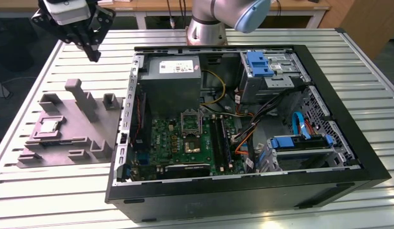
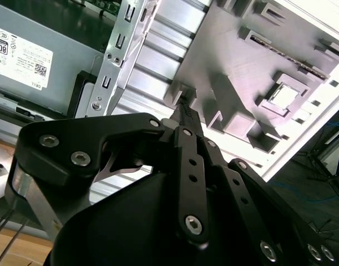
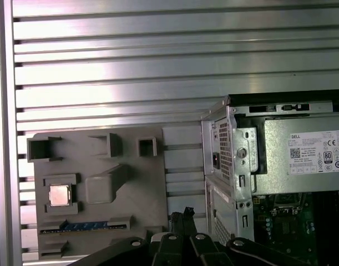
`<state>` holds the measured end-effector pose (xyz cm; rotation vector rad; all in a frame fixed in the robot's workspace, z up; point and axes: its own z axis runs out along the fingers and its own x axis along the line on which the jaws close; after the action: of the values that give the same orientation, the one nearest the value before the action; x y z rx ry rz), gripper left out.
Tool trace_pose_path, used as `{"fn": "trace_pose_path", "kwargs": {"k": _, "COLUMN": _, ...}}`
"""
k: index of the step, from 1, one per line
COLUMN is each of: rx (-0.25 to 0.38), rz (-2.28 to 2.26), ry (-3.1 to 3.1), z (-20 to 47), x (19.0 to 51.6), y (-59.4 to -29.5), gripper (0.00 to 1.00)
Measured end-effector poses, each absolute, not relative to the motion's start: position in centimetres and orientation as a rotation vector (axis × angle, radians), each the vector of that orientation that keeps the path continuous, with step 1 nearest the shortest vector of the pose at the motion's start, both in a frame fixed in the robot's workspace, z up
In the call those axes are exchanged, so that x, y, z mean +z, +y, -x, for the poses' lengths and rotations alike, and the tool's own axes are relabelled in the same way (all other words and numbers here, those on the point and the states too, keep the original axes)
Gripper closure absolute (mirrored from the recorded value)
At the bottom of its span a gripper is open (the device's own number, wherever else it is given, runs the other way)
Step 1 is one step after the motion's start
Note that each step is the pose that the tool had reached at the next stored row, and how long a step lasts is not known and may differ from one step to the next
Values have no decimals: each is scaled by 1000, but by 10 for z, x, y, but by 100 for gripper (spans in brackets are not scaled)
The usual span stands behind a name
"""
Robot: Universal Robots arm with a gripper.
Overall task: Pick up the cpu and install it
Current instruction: 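Reach for the cpu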
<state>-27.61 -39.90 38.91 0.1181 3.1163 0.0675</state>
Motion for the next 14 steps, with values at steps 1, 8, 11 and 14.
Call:
{"fn": "trace_pose_path", "kwargs": {"k": 1, "rx": 67, "rz": -118, "ry": 3116, "z": 276, "x": 389, "y": -399, "gripper": 89}}
{"fn": "trace_pose_path", "kwargs": {"k": 8, "rx": 67, "rz": -118, "ry": 3116, "z": 278, "x": 389, "y": -399, "gripper": 89}}
{"fn": "trace_pose_path", "kwargs": {"k": 11, "rx": 68, "rz": -118, "ry": 3116, "z": 279, "x": 389, "y": -399, "gripper": 89}}
{"fn": "trace_pose_path", "kwargs": {"k": 14, "rx": 68, "rz": -118, "ry": 3116, "z": 279, "x": 389, "y": -399, "gripper": 89}}
